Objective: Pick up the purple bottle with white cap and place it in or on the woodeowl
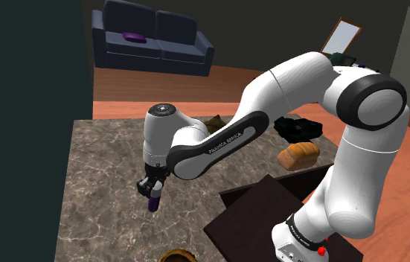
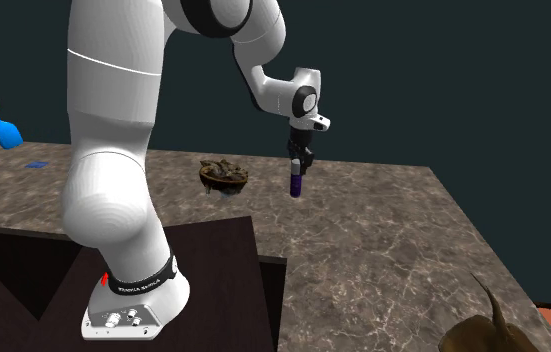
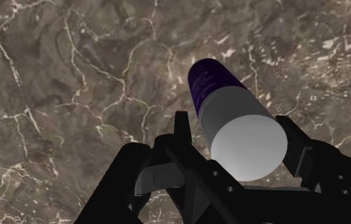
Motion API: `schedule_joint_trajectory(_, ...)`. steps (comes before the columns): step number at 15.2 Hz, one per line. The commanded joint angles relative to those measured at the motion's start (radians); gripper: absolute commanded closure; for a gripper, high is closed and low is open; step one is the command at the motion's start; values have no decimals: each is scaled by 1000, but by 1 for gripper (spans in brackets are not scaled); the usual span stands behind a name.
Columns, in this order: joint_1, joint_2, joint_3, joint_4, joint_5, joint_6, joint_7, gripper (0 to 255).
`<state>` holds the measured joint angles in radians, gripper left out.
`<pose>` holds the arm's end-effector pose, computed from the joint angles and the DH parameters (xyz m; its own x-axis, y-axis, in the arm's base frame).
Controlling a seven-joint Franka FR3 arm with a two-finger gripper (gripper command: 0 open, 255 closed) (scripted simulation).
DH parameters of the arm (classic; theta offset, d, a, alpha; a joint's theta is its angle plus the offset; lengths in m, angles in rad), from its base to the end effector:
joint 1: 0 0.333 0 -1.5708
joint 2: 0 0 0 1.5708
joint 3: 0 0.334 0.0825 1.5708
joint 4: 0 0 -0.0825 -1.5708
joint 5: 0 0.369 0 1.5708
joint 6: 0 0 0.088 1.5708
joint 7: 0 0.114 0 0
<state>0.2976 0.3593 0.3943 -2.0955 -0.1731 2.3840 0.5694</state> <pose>0.4471 0.3598 0.2786 0.9727 0.2285 -0.0411 0.2287 -0.9735 0.0007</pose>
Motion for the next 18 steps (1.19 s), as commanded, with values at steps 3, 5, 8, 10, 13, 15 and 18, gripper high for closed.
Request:
schedule_joint_trajectory(3, 0, 0, 0, 0, 0, 0, 0, 255)
schedule_joint_trajectory(5, 0, 0, 0, 0, 0, 0, 0, 255)
schedule_joint_trajectory(8, 0, 0, 0, 0, 0, 0, 0, 255)
schedule_joint_trajectory(10, -2, -10, 3, 1, 6, -11, -4, 255)
schedule_joint_trajectory(13, -9, -40, 12, 7, 23, -43, -15, 255)
schedule_joint_trajectory(15, -13, -59, 17, 12, 34, -65, -22, 255)
schedule_joint_trajectory(18, -18, -86, 24, 20, 51, -99, -32, 255)
